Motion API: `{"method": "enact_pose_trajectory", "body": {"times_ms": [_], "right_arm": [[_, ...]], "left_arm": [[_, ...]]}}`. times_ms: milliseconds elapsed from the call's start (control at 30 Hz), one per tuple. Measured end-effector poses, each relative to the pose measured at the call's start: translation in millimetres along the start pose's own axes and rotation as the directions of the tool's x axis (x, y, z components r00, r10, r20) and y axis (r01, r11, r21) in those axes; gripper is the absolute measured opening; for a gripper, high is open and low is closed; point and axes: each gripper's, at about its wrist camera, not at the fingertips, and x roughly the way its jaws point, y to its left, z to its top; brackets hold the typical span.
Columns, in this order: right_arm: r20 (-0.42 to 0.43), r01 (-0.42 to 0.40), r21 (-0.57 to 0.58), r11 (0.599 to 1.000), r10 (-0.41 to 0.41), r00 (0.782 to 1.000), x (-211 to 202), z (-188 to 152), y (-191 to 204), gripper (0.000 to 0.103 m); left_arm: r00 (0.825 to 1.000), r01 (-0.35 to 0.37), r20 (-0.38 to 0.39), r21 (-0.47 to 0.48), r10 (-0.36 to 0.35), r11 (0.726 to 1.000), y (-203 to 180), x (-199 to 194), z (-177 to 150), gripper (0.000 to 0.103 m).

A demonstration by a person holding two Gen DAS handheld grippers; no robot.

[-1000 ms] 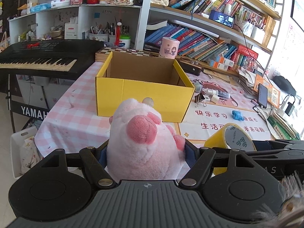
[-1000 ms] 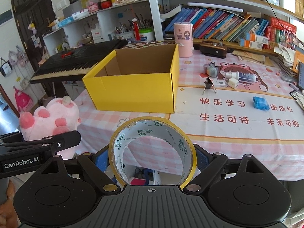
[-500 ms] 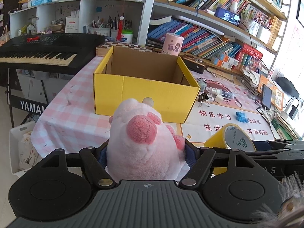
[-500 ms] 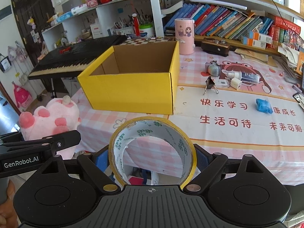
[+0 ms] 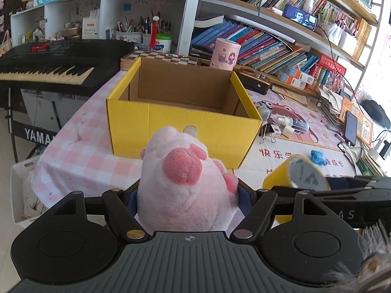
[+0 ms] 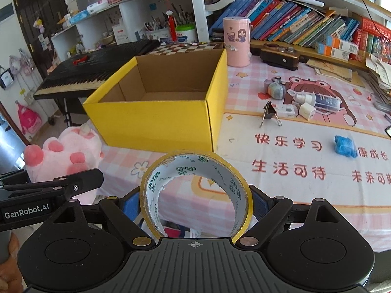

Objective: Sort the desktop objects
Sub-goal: 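Lower the pig into the yellow box with the left gripper while the right gripper drops the tape in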

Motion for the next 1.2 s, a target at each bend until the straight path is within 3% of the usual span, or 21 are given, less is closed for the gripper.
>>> {"method": "enact_pose_trajectory", "body": {"times_ms": [167, 533, 767, 933, 1067, 1200], "right_arm": [[0.099, 0.015, -0.088, 0.996, -0.007, 0.995, -1, 20, 1, 0.089], [0.202, -0.025, -0.216, 0.976, 0.070, 0.977, 22, 94, -8, 0.089], [0.243, -0.030, -0.379, 0.925, 0.130, 0.961, 58, 143, -6, 0.089], [0.167, -0.036, -0.546, 0.837, 0.151, 0.974, 106, 160, 5, 0.089], [0.063, -0.078, -0.704, 0.706, 0.172, 0.983, 145, 161, 21, 0.089], [-0.041, -0.132, -0.780, 0.611, 0.160, 0.986, 173, 159, 33, 0.089]], "left_arm": [[0.999, -0.006, 0.039, 0.014, 0.006, 1.000, -2, 6, 24, 0.072], [0.982, -0.061, 0.180, 0.001, 0.059, 0.998, -1, 23, 104, 0.074], [0.974, -0.108, 0.201, 0.014, 0.103, 0.994, -2, 53, 149, 0.074], [0.991, -0.109, 0.089, 0.057, 0.103, 0.992, -2, 109, 165, 0.075], [0.985, -0.171, -0.014, 0.115, 0.173, 0.979, -5, 162, 167, 0.075], [0.974, -0.197, -0.091, 0.110, 0.208, 0.974, -1, 194, 165, 0.075]]}}
